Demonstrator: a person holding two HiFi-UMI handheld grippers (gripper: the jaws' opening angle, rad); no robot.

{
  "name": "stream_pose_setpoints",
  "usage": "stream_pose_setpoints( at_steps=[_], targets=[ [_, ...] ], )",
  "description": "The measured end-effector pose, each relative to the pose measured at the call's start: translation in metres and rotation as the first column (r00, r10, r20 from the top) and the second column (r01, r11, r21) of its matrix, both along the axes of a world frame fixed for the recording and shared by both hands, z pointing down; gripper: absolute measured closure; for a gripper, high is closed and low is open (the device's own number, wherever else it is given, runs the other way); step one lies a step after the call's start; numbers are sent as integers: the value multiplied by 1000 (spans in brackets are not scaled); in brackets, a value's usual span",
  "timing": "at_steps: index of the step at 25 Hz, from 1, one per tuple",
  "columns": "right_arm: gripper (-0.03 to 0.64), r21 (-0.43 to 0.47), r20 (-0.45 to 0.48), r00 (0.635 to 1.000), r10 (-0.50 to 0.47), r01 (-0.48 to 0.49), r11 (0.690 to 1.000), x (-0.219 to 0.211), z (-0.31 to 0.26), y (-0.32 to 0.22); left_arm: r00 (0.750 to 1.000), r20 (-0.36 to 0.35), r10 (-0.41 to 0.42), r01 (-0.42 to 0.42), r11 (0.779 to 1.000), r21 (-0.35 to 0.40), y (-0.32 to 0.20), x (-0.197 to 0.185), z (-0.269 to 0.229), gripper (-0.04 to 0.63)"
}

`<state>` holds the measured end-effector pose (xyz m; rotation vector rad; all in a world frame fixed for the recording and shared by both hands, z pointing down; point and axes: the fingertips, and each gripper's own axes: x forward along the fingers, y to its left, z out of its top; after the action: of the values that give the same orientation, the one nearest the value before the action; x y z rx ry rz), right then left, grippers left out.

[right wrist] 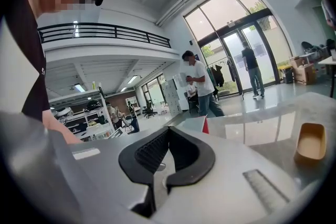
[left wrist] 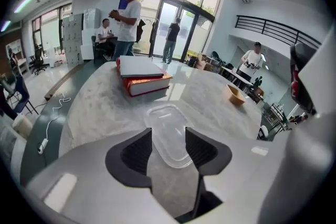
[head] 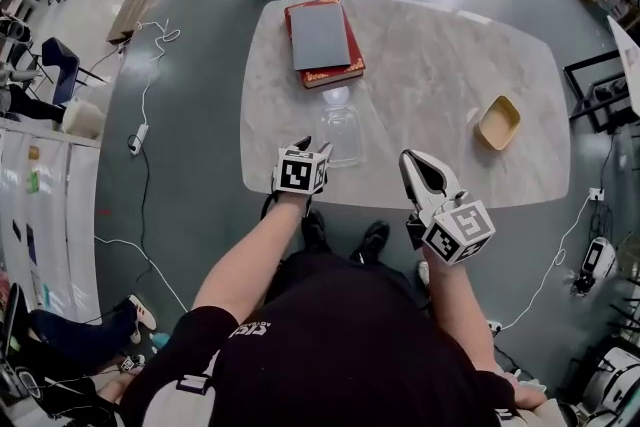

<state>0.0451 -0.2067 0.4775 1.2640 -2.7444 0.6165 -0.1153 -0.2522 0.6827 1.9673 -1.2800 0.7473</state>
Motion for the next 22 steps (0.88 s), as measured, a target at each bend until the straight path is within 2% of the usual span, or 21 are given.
stream_pose_setpoints(
  at_steps=[7, 20, 22],
  targets=[
    [603, -23, -10, 1000, -10, 10, 1000, 2, 4, 2, 999, 8, -48, 48, 995, -90, -4, -8, 38, 393],
    [603, -38, -2, 1000, -9, 9, 999, 12, 14, 7, 993, 108, -52, 72, 978, -198, -1, -2, 81, 396],
    [603, -41, -7, 1000, -12, 12, 999, 13, 12, 8, 990, 132, -55, 80, 978, -193, -2, -4, 83, 420]
  ],
)
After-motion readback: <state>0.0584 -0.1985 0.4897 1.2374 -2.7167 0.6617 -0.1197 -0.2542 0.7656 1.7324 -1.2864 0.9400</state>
